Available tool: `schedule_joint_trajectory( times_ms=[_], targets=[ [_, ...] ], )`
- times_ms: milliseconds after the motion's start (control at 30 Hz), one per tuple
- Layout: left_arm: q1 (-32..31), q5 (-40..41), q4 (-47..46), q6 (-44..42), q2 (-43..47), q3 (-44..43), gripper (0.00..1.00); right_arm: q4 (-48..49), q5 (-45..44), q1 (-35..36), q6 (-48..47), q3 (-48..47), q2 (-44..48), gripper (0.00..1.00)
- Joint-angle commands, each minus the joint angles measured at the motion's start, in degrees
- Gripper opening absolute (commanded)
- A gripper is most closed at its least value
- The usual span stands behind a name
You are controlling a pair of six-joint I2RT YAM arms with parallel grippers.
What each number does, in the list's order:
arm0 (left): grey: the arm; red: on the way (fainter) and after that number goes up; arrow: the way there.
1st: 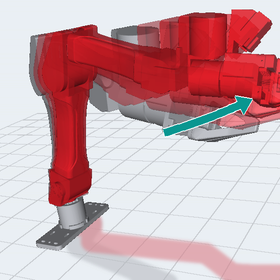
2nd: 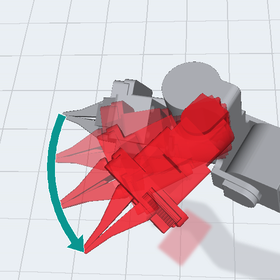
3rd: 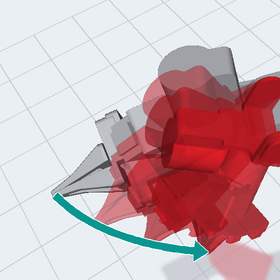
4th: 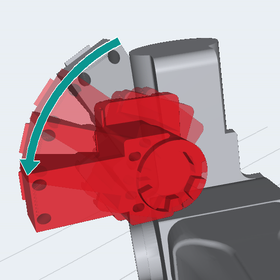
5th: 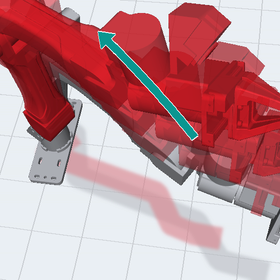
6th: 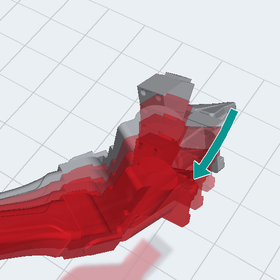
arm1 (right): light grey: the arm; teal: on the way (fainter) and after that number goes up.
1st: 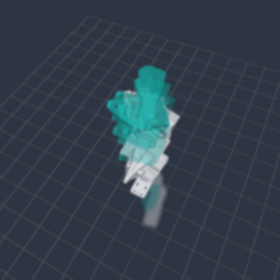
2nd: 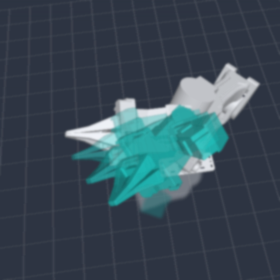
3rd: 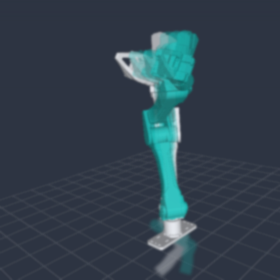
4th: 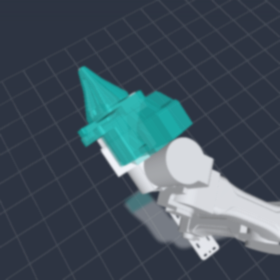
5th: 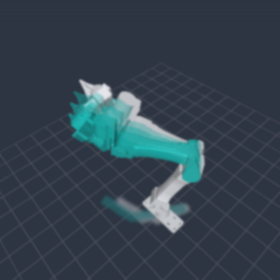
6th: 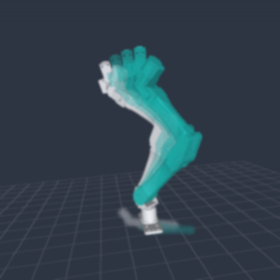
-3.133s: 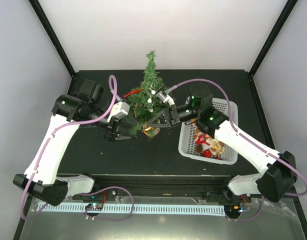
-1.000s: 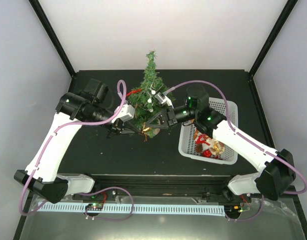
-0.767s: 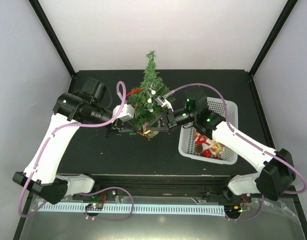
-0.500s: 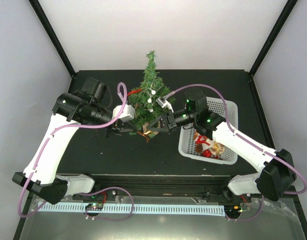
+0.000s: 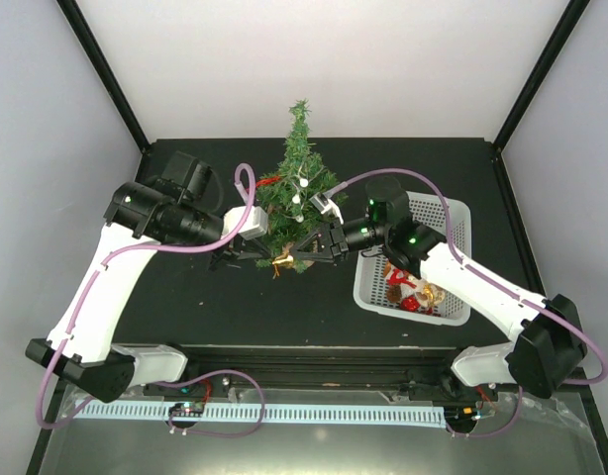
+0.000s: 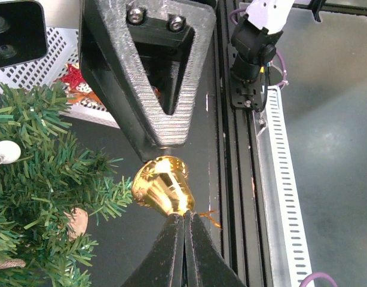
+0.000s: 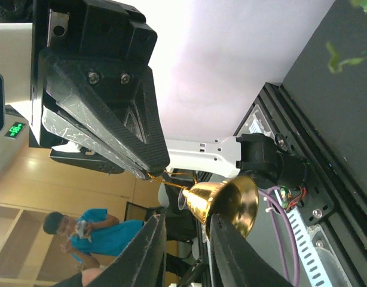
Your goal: Decorate the small christmas tree
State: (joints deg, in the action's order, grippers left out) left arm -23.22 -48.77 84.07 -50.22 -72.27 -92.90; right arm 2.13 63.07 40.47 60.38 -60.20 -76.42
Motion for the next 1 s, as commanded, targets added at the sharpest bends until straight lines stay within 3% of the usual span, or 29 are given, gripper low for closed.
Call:
schedule_joint_trajectory(
  times_ms=[0,333,967],
  targets=[
    [0.11,0.83,0.06,-0.18,-0.59,-2.50,0.02,1.90,-0.76,0.10,0.24,0.57,1.18,0.26],
    [0.19,4.24,0.50,-1.08,-0.77,-2.46,0.02,-1.94,-2.38,-1.28,-2.33,2.45,3.86,0.36],
    [0.20,11.80,1.45,-3.29,-4.54,-3.91,0.02,-4.28,-6.30,-2.39,-4.47,6.54,7.15,0.37]
  ],
)
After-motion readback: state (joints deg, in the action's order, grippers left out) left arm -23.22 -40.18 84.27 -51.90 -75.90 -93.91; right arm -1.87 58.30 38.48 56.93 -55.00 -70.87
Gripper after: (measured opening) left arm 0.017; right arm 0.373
